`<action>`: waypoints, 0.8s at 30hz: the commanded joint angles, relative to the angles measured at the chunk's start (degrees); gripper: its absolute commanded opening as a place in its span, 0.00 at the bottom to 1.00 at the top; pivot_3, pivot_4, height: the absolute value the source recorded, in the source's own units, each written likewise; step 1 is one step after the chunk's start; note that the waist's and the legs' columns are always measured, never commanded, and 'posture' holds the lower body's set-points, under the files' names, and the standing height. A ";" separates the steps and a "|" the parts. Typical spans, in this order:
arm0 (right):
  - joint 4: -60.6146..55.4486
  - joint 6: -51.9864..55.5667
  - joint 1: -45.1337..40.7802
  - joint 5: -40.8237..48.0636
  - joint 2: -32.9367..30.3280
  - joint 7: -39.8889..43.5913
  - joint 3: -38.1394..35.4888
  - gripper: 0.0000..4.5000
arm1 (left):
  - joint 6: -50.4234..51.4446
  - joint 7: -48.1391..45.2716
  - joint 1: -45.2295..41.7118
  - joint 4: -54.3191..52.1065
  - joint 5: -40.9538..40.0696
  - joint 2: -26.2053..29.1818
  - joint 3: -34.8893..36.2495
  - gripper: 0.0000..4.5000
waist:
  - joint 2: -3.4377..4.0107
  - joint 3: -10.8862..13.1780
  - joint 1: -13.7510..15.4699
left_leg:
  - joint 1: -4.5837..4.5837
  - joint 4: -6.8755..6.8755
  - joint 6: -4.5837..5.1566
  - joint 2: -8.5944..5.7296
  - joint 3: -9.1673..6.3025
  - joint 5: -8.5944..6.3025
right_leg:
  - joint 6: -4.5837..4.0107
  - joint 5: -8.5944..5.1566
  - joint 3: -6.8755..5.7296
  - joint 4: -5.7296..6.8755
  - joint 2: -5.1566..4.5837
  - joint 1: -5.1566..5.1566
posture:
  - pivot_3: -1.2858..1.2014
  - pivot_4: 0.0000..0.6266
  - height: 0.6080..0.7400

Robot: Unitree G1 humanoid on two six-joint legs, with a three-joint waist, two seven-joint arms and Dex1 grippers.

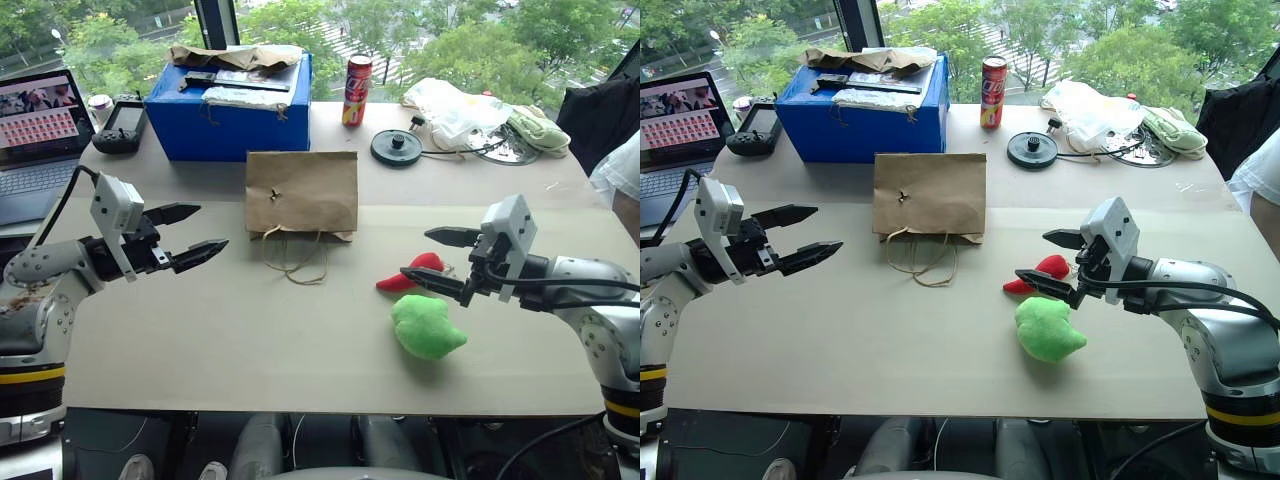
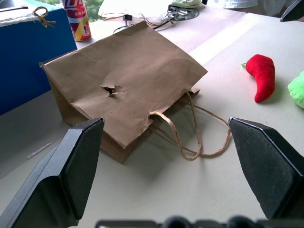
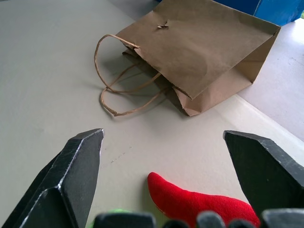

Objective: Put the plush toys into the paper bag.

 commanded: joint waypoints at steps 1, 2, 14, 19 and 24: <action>-1.78 -0.35 -0.16 0.10 0.11 -1.04 -1.04 1.00 | -4.08 -1.05 -2.72 3.62 3.52 1.11 -1.70 1.00 | 0.00 0.00 0.02 | 0.00 0.00 0.00 0.00 0.00 0.00 | 0.00 0.00 0.00 0.00 0.00 0.00 | 0.52 0.24 0.99; -2.42 0.22 0.05 0.17 0.33 -1.69 -0.70 1.00 | -10.51 -2.46 -4.11 7.77 8.76 1.26 -5.38 1.00 | 0.00 0.00 0.03 | 0.00 0.00 0.00 0.00 0.00 0.00 | 0.00 0.00 0.00 0.00 0.00 0.00 | 0.52 0.24 0.99; -9.29 2.87 4.55 1.99 1.91 -7.08 -2.42 1.00 | -69.16 12.26 -30.41 54.29 45.53 -9.14 -28.03 1.00 | -0.04 -0.04 1.38 | -0.25 0.13 0.10 -0.12 0.03 -0.06 | 0.02 0.08 -0.10 -0.12 -0.02 -0.07 | 0.52 0.24 0.99; -11.35 4.11 5.66 2.23 2.72 -9.47 -2.61 1.00 | -74.30 9.82 -34.92 61.71 43.26 -15.50 -28.30 1.00 | -0.05 -0.04 1.31 | -0.27 0.16 0.17 -0.15 0.04 -0.10 | 0.05 0.08 -0.13 -0.13 -0.04 -0.06 | 0.52 0.24 0.99; -12.75 5.05 6.35 2.57 3.26 -11.48 -2.75 1.00 | -76.18 8.49 -35.74 65.86 43.72 -17.21 -28.41 0.94 | -0.05 -0.04 0.54 | -0.21 0.15 0.18 -0.08 0.00 -0.10 | 0.04 0.08 -0.09 -0.05 0.09 -0.09 | 0.52 0.24 0.99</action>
